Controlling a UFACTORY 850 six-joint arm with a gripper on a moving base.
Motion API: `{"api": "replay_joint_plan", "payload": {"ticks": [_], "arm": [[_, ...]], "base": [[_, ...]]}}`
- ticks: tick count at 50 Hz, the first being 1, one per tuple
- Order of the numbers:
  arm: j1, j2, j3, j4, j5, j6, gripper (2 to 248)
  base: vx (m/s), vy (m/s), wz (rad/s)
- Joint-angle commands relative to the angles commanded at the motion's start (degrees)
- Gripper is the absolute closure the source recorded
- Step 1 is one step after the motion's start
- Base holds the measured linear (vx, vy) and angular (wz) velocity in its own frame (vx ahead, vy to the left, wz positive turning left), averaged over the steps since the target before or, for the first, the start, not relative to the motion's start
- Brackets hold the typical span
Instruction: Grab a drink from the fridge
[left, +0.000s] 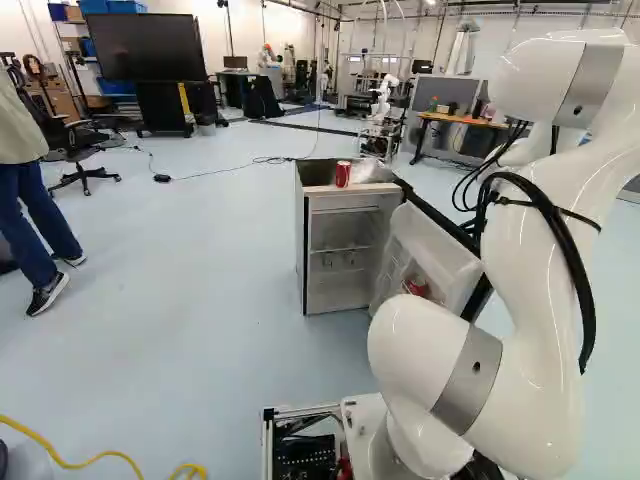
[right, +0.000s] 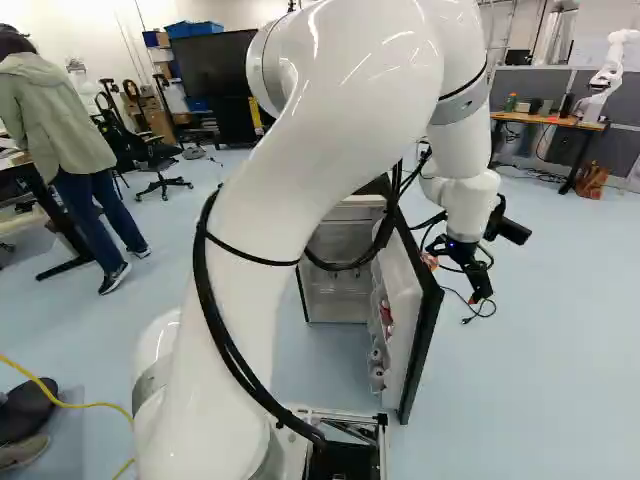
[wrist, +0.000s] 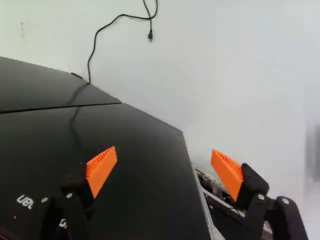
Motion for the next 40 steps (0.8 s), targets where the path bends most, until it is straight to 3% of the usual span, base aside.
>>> {"api": "replay_joint_plan", "payload": {"ticks": [40], "arm": [[1.34, 4.19, 6.44, 0.00, 0.00, 0.00, 3]], "base": [[0.000, 0.000, 0.000]]}}
